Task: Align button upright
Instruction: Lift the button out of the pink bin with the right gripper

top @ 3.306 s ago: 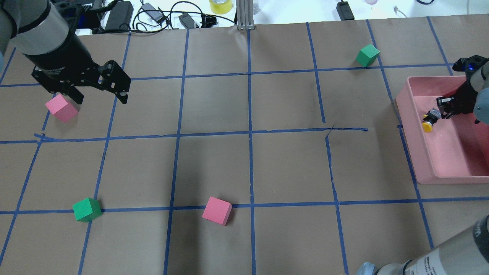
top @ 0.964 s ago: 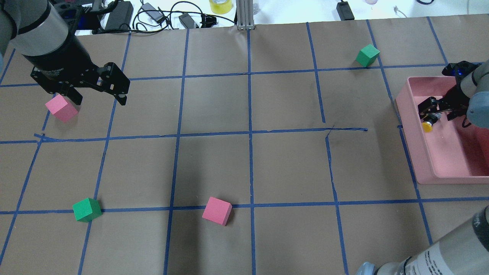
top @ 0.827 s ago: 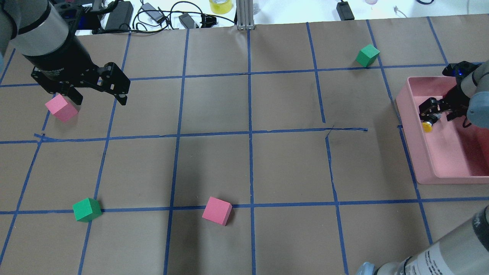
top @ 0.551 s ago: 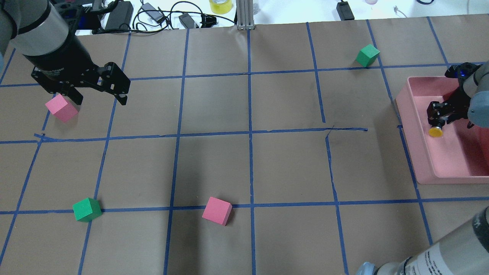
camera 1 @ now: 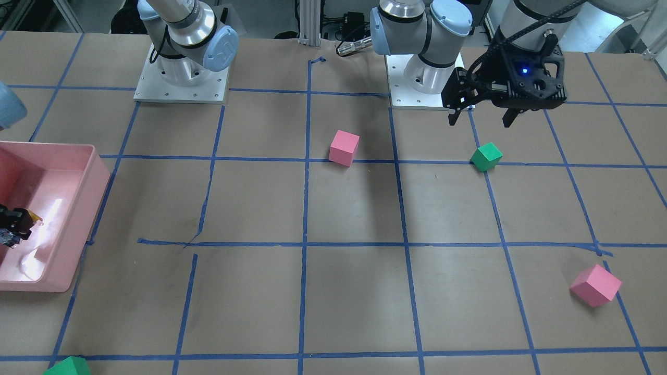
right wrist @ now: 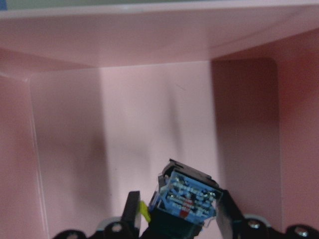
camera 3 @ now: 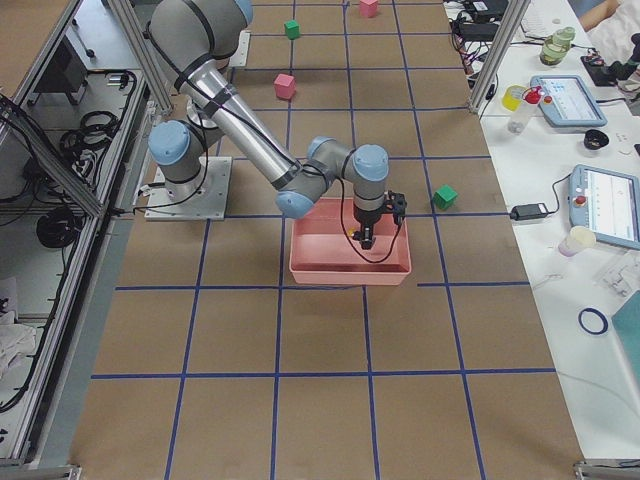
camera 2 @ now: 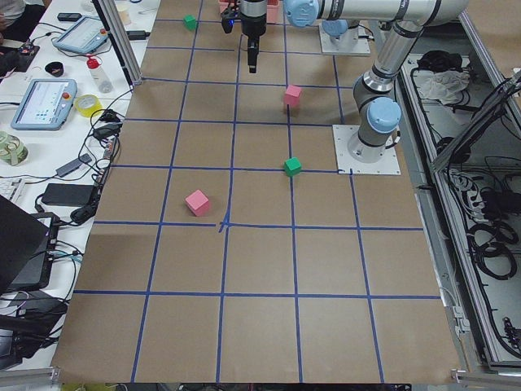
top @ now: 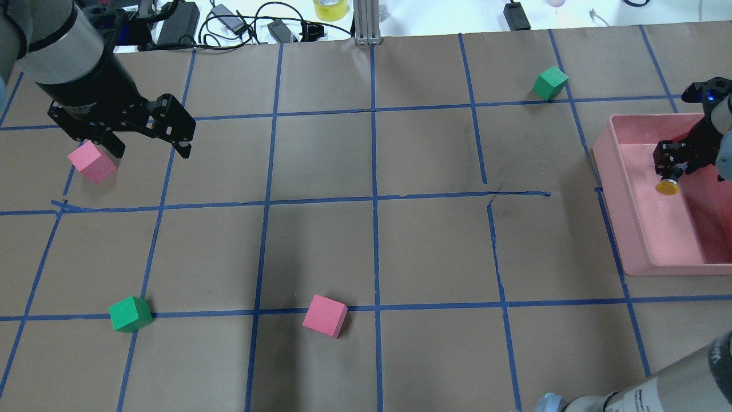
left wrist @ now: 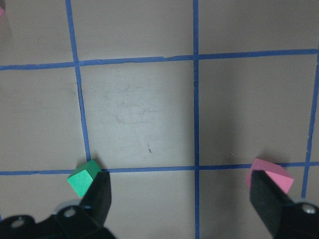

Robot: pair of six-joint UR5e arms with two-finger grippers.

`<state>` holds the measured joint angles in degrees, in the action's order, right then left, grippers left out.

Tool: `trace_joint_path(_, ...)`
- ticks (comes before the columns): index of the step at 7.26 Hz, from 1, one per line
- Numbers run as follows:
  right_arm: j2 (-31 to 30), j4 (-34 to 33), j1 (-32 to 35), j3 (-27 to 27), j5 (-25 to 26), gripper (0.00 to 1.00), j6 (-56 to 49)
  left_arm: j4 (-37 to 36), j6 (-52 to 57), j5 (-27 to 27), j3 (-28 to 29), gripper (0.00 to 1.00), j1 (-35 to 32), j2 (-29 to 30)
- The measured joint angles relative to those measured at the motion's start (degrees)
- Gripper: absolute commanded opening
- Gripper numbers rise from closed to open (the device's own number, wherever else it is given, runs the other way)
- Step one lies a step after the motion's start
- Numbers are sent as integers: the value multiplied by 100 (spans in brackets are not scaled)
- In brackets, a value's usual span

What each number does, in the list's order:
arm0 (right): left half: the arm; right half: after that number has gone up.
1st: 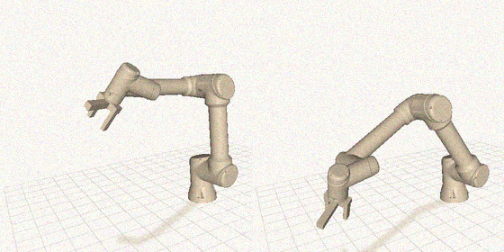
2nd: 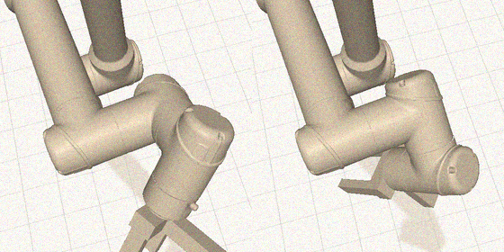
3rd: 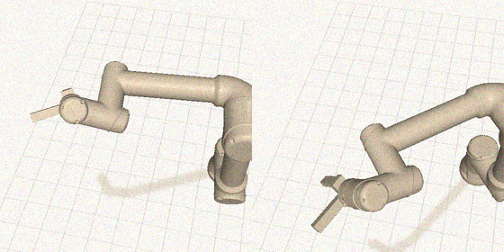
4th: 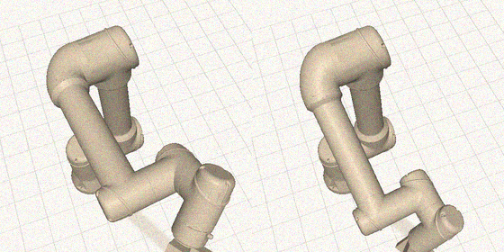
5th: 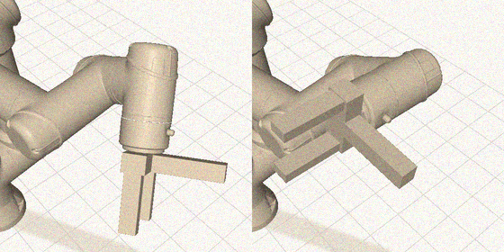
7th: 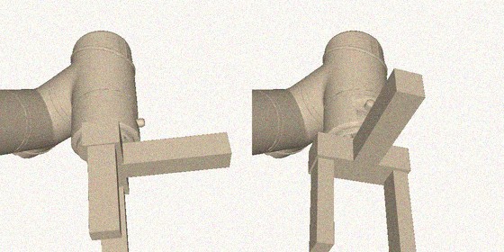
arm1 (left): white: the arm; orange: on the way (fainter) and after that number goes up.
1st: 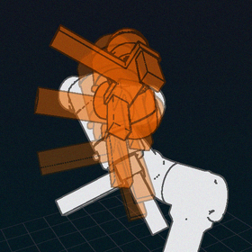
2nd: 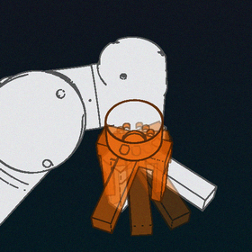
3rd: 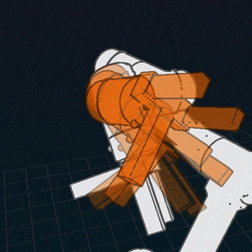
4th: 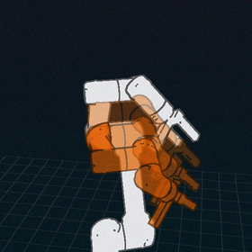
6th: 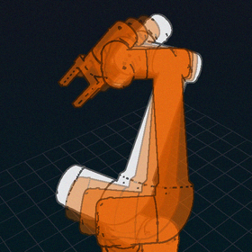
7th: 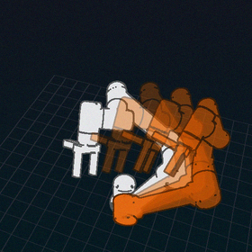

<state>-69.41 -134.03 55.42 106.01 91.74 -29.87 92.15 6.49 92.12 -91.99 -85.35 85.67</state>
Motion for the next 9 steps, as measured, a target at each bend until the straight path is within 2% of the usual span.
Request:
trace_joint_path(2,-241,361,1,-33,14,0,-378,4,1,16,-4,100,-1,0)
trace_joint_path(4,-414,632,-2,-7,24,0,-1218,-10,1,26,-59,100,-1,-3)
trace_joint_path(6,-416,632,-73,106,-18,0,-2005,-22,1,27,-78,100,-1,-11)
trace_joint_path(9,-347,392,-250,550,-78,0,-2534,-30,1,23,-82,100,-6,-12)
